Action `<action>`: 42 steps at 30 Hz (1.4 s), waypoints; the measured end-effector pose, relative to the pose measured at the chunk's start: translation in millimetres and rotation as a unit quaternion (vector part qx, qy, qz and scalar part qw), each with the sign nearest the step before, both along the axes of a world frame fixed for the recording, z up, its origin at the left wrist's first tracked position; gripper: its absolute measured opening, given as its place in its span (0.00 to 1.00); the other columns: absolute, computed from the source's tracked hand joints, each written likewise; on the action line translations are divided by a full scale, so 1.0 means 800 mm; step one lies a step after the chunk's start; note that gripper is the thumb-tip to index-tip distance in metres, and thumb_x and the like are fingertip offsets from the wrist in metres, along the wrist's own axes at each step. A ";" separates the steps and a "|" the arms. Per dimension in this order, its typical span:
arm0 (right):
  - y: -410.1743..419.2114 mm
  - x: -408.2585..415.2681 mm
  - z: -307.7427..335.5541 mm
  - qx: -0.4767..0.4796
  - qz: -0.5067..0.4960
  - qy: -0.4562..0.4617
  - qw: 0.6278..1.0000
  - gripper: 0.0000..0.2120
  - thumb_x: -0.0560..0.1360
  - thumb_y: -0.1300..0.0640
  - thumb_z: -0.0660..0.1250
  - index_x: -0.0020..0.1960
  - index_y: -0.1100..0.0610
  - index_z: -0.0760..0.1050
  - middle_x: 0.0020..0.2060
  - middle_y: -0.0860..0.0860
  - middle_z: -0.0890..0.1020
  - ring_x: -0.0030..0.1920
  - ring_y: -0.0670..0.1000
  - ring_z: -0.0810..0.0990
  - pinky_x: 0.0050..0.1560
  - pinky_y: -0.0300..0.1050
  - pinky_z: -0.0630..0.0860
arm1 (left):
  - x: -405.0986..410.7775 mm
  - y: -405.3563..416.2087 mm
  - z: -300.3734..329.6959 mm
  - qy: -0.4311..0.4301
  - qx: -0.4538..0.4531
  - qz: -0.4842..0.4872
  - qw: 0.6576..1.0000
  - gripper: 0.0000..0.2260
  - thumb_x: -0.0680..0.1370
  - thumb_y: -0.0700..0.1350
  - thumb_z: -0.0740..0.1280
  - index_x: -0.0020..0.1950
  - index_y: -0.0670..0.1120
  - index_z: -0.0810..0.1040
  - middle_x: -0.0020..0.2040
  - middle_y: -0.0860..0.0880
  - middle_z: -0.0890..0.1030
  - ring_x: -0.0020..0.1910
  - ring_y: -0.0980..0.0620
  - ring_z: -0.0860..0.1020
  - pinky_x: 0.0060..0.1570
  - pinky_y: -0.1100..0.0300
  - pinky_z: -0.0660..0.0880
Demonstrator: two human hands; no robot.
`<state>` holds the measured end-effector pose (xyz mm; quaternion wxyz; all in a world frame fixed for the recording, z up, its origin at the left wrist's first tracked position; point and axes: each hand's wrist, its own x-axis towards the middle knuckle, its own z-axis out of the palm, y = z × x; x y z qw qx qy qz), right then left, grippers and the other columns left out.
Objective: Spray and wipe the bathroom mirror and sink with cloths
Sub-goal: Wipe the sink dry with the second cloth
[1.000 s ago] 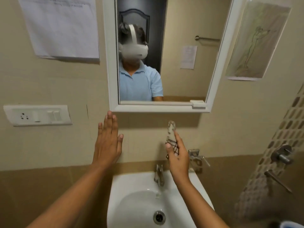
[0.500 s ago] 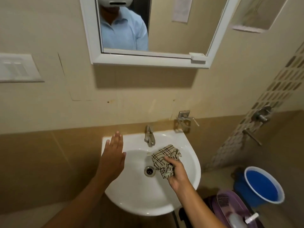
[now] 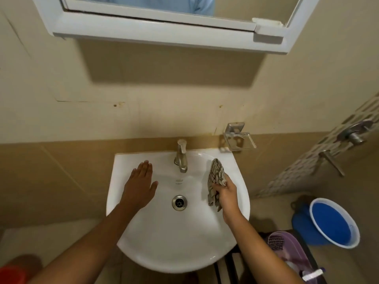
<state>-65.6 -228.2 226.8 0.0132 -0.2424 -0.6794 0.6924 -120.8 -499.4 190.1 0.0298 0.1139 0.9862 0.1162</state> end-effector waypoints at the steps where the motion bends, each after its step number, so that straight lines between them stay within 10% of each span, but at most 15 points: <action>1: 0.007 -0.011 -0.004 0.046 0.010 0.014 0.999 0.26 0.75 0.68 0.62 0.69 0.49 0.73 0.58 0.51 0.82 0.51 0.50 0.80 0.39 0.38 0.76 | -0.006 0.004 -0.001 -0.003 0.000 0.011 1.000 0.30 0.82 0.53 0.54 0.78 0.39 0.48 0.79 0.42 0.48 0.79 0.47 0.47 0.75 0.53 0.44; 6: 0.031 -0.061 -0.019 0.262 0.083 0.077 0.958 0.26 0.77 0.65 0.61 0.73 0.50 0.69 0.67 0.47 0.77 0.66 0.49 0.75 0.67 0.48 0.72 | -0.036 0.016 -0.010 -0.041 -0.033 0.079 0.995 0.35 0.81 0.59 0.53 0.78 0.39 0.47 0.80 0.42 0.47 0.79 0.45 0.46 0.76 0.49 0.47; 11: 0.018 -0.114 -0.052 0.444 0.220 0.088 0.864 0.31 0.74 0.64 0.60 0.76 0.51 0.65 0.72 0.55 0.70 0.71 0.59 0.69 0.67 0.63 0.70 | -0.047 0.011 -0.022 -0.065 -0.051 0.126 0.989 0.37 0.80 0.63 0.52 0.78 0.39 0.47 0.79 0.41 0.47 0.79 0.44 0.46 0.75 0.45 0.48; 17: -0.008 -0.131 -0.100 0.593 0.332 0.072 0.730 0.37 0.73 0.30 0.52 0.78 0.44 0.57 0.77 0.55 0.63 0.77 0.62 0.56 0.72 0.70 0.43 | -0.051 0.015 -0.028 -0.050 -0.040 0.153 0.986 0.35 0.80 0.61 0.55 0.78 0.40 0.51 0.79 0.42 0.51 0.78 0.43 0.50 0.75 0.45 0.50; 27: 0.034 -0.150 -0.107 0.656 0.379 0.161 0.632 0.28 0.78 0.41 0.55 0.76 0.47 0.61 0.73 0.53 0.69 0.75 0.60 0.62 0.68 0.72 0.62 | -0.051 0.013 -0.031 -0.046 -0.037 0.162 0.985 0.36 0.79 0.62 0.55 0.79 0.42 0.50 0.80 0.44 0.50 0.79 0.45 0.49 0.75 0.48 0.48; 42: 0.132 -0.110 -0.108 0.651 0.208 0.019 0.730 0.30 0.79 0.40 0.49 0.78 0.52 0.59 0.75 0.59 0.64 0.75 0.67 0.60 0.69 0.68 0.64 | -0.052 0.014 -0.033 -0.032 -0.043 0.158 0.986 0.36 0.78 0.62 0.57 0.78 0.40 0.55 0.79 0.42 0.55 0.78 0.43 0.54 0.74 0.46 0.50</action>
